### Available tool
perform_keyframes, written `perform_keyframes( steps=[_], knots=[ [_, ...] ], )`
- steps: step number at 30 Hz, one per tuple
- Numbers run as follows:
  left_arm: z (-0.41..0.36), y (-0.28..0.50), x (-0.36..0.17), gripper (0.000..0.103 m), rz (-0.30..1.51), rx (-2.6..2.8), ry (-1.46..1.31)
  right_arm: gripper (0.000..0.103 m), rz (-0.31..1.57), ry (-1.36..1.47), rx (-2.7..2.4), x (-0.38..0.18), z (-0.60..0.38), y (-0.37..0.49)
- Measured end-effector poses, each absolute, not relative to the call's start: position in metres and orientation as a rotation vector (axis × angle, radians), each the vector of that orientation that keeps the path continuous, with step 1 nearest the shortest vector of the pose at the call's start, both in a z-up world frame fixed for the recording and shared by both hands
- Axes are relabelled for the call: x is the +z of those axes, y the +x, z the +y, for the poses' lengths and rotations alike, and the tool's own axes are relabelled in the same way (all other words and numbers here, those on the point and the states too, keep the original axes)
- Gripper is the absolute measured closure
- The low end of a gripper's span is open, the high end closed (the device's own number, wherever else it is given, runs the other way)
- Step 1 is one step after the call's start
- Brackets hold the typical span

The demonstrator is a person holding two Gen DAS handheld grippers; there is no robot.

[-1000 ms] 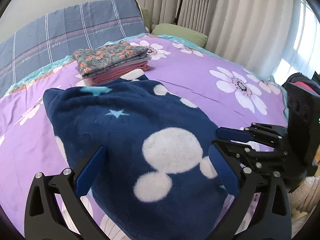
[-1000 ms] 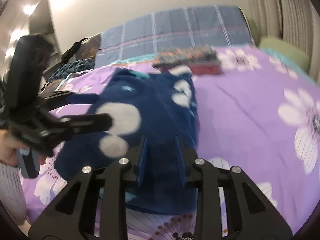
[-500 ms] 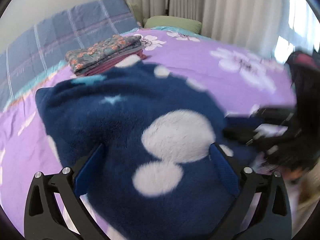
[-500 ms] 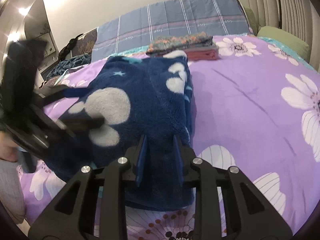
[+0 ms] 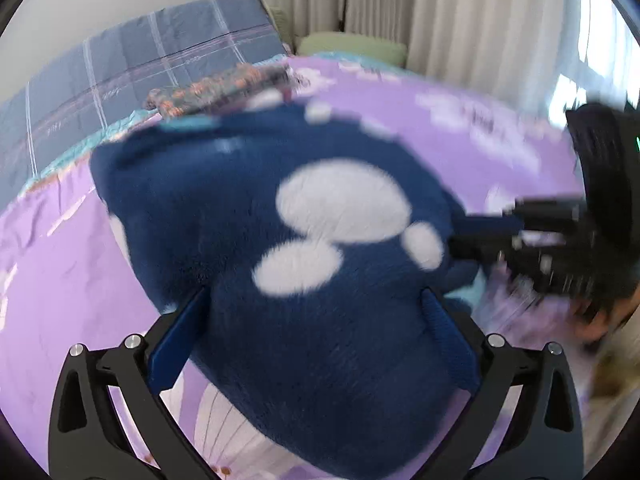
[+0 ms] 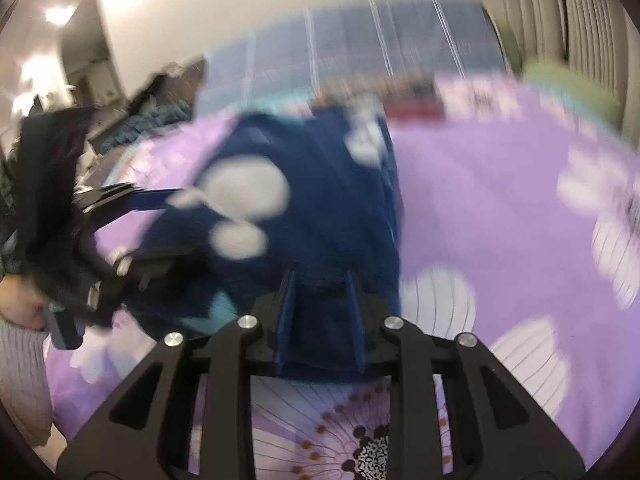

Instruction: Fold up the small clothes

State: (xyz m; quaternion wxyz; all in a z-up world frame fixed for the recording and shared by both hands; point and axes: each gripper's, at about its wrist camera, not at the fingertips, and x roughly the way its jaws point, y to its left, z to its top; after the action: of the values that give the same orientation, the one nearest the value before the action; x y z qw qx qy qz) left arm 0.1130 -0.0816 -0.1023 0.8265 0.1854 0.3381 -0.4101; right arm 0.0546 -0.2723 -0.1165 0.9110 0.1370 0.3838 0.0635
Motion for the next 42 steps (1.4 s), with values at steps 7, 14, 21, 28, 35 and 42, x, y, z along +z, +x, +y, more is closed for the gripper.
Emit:
perform_keyframes(
  steps=[7,14,21,28,35,42],
  knots=[
    [-0.082,0.114,-0.087,0.001,0.751,-0.867,0.383,0.079,0.789,0.168,0.117,-0.092,-0.259,0.053],
    [-0.067,0.18,-0.032,0.001,0.672,-0.83,0.223,0.074,0.613,0.126,0.125,-0.031,-0.272,0.087],
    [-0.091,0.277,-0.11,0.001,0.823,-0.784,0.158,0.069,0.786,0.111,0.102,-0.105,-0.274,0.168],
    [-0.088,0.276,-0.101,0.001,0.823,-0.792,0.152,0.067,0.795,0.137,0.125,-0.098,-0.276,0.168],
    [-0.081,0.276,-0.055,0.001,0.747,-0.842,0.11,0.065,0.724,0.147,0.145,-0.06,-0.274,0.146],
    [-0.114,0.315,-0.11,0.001,0.786,-0.699,0.287,0.061,0.774,0.061,0.087,-0.097,-0.259,0.165]
  ],
)
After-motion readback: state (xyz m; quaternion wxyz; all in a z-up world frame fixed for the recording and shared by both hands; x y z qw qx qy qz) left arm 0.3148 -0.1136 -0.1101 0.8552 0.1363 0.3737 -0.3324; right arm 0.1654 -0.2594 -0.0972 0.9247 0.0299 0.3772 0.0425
